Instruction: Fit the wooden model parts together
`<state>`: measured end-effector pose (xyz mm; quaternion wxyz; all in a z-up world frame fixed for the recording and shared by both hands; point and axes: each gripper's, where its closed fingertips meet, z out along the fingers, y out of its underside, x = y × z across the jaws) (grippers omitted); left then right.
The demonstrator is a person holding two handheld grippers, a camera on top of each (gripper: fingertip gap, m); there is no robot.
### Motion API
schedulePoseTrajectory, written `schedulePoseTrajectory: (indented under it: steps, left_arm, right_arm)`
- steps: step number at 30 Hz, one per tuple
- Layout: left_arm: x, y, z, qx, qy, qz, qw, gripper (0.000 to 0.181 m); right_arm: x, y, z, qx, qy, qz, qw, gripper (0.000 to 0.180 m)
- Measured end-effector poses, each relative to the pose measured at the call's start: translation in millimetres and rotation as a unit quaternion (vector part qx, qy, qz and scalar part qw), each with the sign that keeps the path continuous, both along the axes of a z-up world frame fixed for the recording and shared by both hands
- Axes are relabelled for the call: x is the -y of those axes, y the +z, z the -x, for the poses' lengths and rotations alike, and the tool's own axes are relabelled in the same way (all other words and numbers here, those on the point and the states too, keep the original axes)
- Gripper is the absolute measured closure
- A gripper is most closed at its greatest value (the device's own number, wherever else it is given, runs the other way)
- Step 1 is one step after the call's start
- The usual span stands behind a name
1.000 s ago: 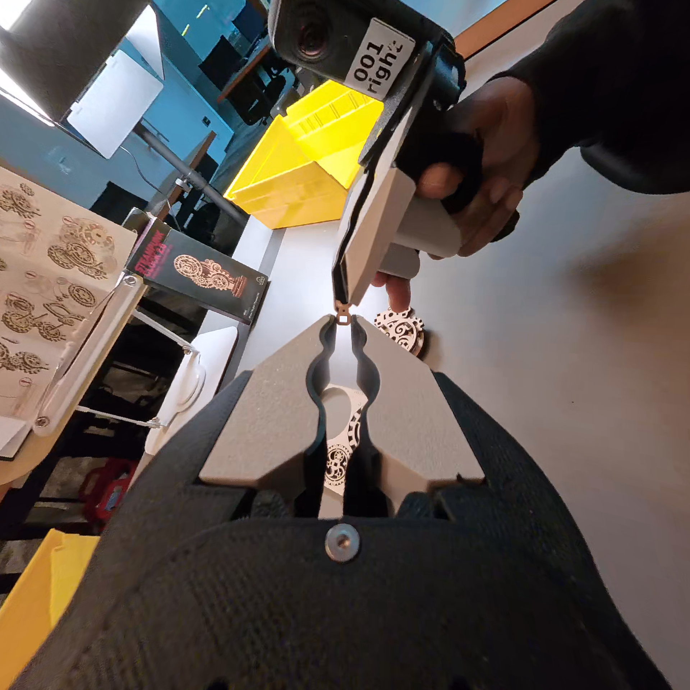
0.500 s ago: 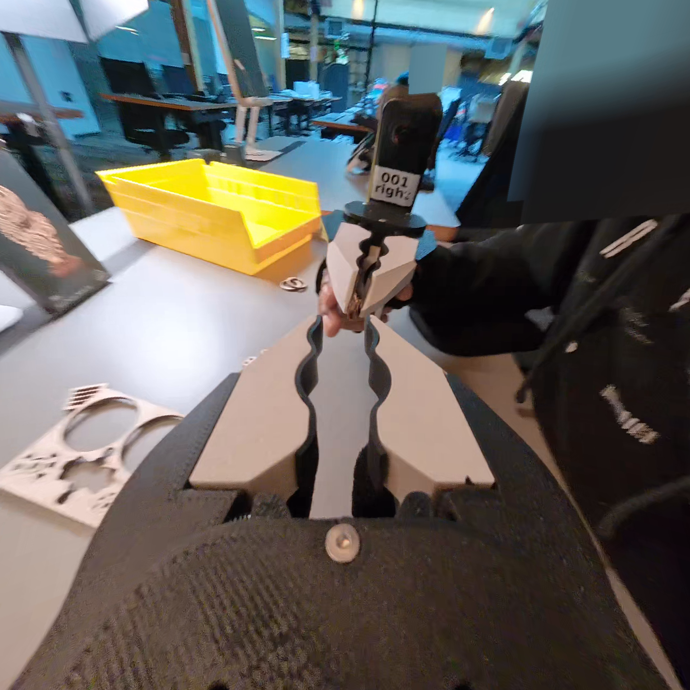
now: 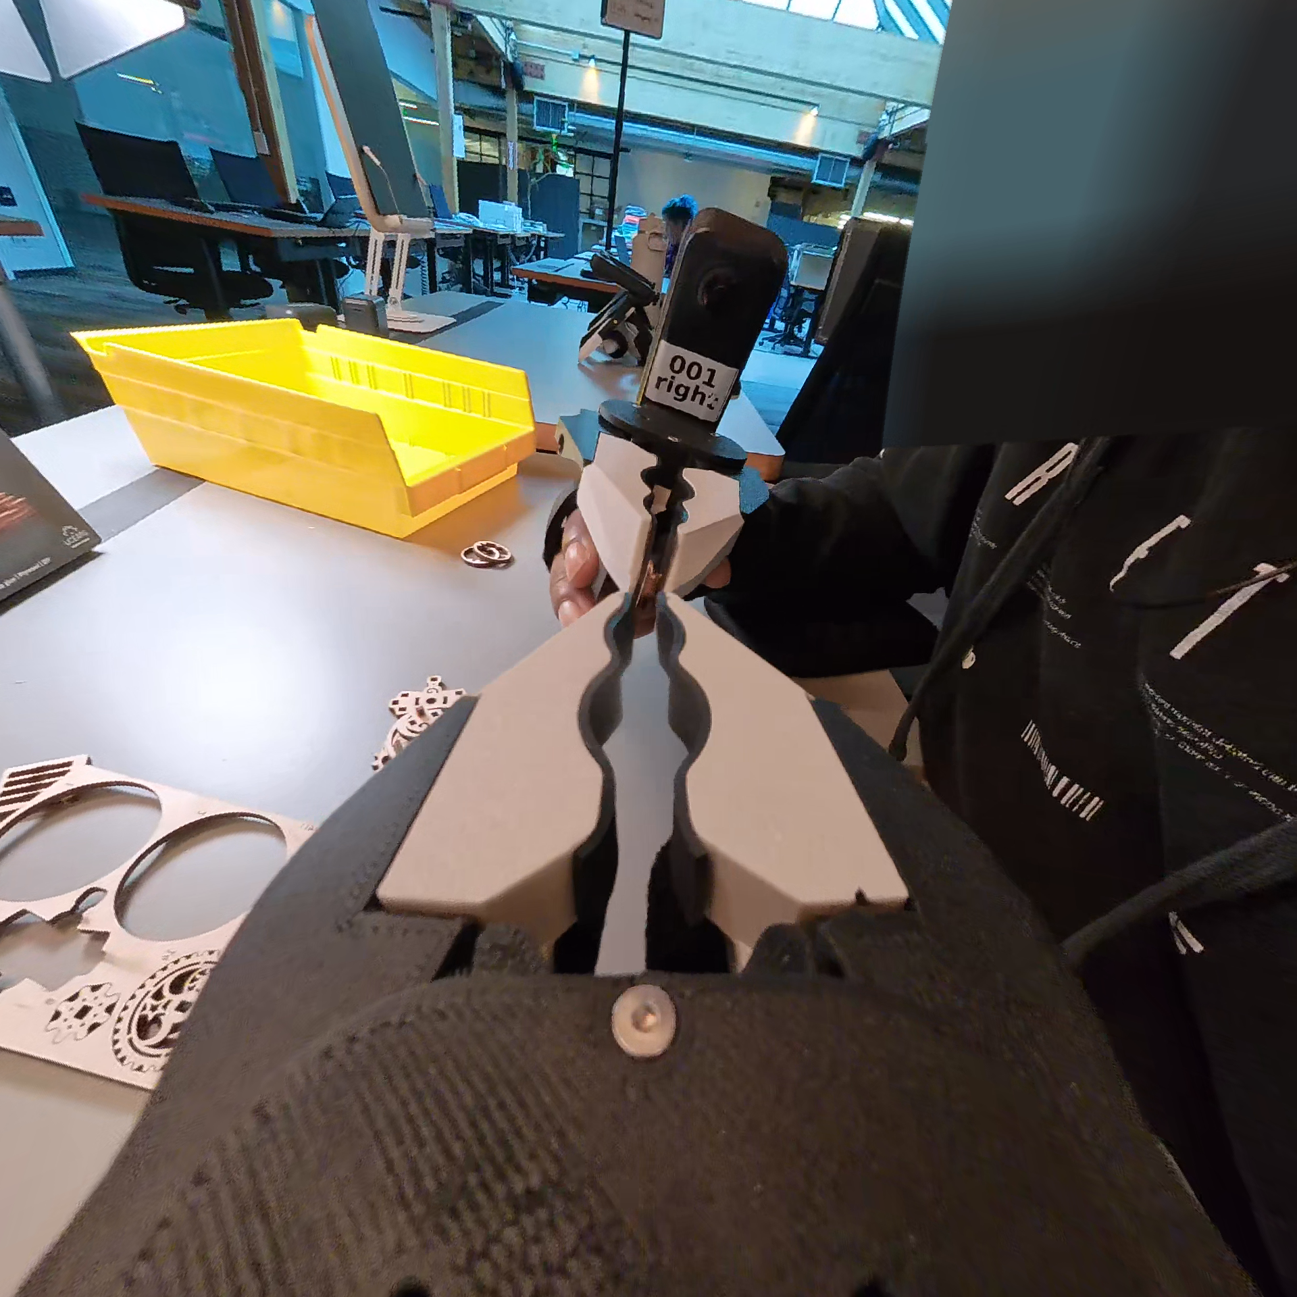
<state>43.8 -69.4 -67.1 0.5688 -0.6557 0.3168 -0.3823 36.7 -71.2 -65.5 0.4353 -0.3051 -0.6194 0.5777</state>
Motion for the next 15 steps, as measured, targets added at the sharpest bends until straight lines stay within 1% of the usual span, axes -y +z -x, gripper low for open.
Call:
schedulePoseTrajectory:
  steps: [6,9,12,15]
  left_arm:
    - [-2.5,-6.1,2.3,-0.012,0.008,0.014,1.0,0.179]
    - [-2.5,-8.6,2.7,-0.016,0.008,0.023,1.0,0.179]
    - [-3.9,-10.3,4.1,-0.014,0.012,0.03,0.999,0.179]
    - [-4.5,-11.3,5.5,-0.012,0.014,0.038,0.999,0.179]
  right_arm:
    - [-2.2,-5.8,2.2,0.016,-0.003,0.007,1.0,0.177]
    - [-4.9,-8.0,3.0,0.024,-0.008,0.011,1.0,0.172]
    - [-4.1,-8.9,2.7,0.024,-0.003,0.014,1.0,0.177]
    - [-4.4,-9.8,3.7,0.02,-0.011,0.003,1.0,0.177]
